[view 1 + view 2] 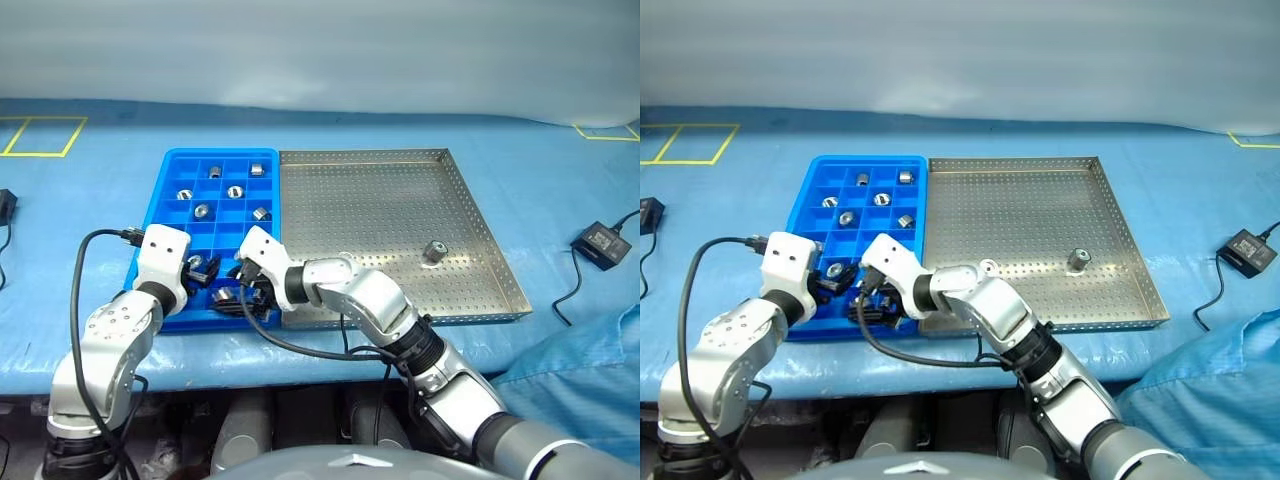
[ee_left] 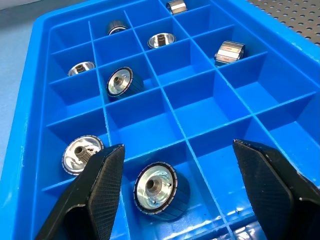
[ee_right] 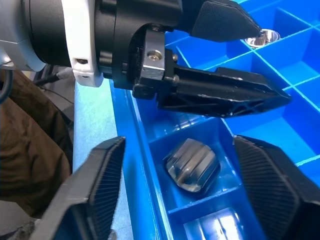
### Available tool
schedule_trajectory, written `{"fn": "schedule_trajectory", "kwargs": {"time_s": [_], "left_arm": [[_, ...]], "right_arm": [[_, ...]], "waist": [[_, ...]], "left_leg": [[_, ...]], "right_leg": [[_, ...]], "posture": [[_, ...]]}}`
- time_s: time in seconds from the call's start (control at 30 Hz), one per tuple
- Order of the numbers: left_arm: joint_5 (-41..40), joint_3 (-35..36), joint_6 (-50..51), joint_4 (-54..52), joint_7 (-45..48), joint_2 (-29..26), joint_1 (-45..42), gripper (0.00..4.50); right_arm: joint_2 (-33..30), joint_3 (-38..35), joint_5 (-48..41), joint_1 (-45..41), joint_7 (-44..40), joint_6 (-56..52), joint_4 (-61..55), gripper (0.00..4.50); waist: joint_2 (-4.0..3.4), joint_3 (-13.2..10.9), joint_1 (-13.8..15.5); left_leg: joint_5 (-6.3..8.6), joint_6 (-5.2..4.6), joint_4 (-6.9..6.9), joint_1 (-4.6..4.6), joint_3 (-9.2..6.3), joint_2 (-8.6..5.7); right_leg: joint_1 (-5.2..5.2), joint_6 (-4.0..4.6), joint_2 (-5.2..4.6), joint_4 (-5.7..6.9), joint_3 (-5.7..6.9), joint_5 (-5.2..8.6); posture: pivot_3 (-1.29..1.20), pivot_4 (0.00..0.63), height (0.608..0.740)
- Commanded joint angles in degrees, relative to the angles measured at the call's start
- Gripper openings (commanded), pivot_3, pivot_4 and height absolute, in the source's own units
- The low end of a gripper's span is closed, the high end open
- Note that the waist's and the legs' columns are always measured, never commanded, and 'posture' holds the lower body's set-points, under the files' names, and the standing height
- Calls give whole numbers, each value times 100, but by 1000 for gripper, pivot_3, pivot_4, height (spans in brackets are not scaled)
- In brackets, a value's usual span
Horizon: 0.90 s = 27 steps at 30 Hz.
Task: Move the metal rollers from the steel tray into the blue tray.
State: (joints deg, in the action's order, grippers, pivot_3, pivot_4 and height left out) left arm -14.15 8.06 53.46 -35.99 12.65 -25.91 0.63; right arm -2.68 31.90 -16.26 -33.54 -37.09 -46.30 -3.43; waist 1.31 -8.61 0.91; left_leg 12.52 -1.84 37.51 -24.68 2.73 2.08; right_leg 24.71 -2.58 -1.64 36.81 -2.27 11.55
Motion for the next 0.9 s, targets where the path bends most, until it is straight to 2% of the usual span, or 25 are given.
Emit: {"fn": "schedule_trajectory", "kwargs": {"time_s": [0.03,0.17,0.37,0.53,0.7,0.9], "left_arm": [[-33,-43,-112,-70,63,45,-106,3764],[-193,-189,-344,-22,323,164,-202,3764],[-434,-647,-883,99,885,258,-348,3764],[-520,-993,-1379,574,1287,392,-697,3764],[-380,-1282,-1599,1139,1466,413,-1093,3764],[-357,-1281,-1673,1302,1544,343,-1073,3764]], "right_arm": [[-134,-191,125,65,160,138,-528,3877],[-420,-726,151,344,516,32,-1154,3877],[-1045,-1637,151,1334,1089,-410,-2398,3877],[-749,-2625,231,1766,2159,-1094,-2940,3877],[-712,-2700,293,2027,2451,-1222,-2914,3877],[-568,-2536,71,2165,2323,-1110,-2733,3877]], "waist": [[0,0,0],[1,0,12],[1,1,-9],[-1,1,-156],[-1,1,-340],[-1,1,-561]], "left_leg": [[0,0,0,0,0,0],[0,0,0,-2,1,-3],[4,-1,-3,-3,4,-5],[3,0,-4,-1,12,-1],[3,-2,-2,1,14,-1],[5,-6,-2,0,13,0]], "right_leg": [[0,0,0,0,0,0],[0,1,-5,-1,0,0],[1,4,-11,-8,-2,2],[5,7,-5,-2,-10,5],[3,4,3,-1,-13,5],[4,-2,12,-1,-21,5]], "posture": [[110,150,740],[80,150,740],[15,150,740],[-66,150,740],[-120,150,740],[-121,150,740]]}}
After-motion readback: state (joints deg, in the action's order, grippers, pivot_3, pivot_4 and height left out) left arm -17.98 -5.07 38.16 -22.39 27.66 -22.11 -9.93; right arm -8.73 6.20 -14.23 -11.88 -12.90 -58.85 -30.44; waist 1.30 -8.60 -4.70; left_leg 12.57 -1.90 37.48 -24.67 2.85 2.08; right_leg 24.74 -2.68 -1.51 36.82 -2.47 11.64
